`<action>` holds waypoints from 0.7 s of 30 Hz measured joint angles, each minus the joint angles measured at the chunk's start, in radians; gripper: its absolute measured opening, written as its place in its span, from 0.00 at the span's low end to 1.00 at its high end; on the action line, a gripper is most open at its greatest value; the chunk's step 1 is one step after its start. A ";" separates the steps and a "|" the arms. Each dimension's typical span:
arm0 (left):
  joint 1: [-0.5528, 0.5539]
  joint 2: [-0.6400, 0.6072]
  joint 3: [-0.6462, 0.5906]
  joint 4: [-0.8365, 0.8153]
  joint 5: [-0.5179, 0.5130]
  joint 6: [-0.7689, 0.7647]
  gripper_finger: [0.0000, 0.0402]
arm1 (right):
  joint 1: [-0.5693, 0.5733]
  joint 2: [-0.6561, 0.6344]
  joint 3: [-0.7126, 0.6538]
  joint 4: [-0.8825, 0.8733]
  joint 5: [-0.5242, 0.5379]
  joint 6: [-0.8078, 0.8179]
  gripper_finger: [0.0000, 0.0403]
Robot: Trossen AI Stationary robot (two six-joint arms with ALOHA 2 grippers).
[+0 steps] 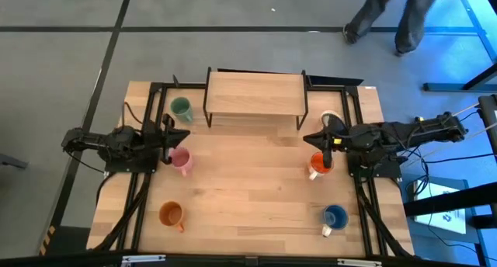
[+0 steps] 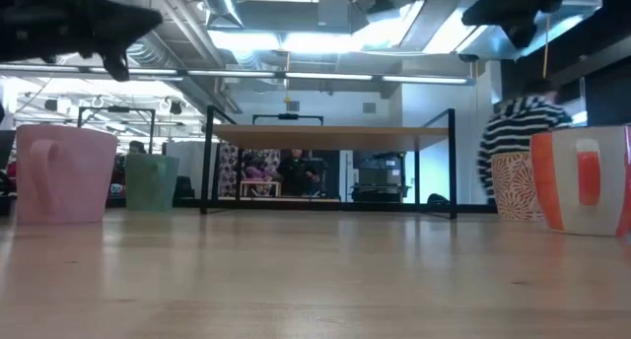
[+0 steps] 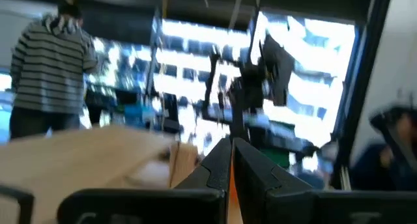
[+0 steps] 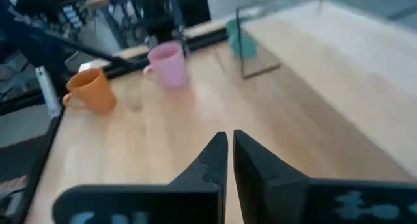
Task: Place coffee mugs
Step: Put the orange white mug on the shelf
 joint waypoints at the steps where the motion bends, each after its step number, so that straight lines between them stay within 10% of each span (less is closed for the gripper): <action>1: 0.000 0.000 0.000 0.037 -0.016 -0.001 0.03 | 0.000 0.025 0.036 -0.038 -0.012 0.020 0.04; 12: 0.000 0.000 0.000 0.246 -0.039 -0.001 0.03 | 0.000 0.270 0.379 -0.458 -0.055 0.167 0.04; 21: 0.000 0.000 0.000 0.196 -0.260 -0.004 0.03 | 0.000 0.351 0.431 -0.650 -0.161 0.557 0.04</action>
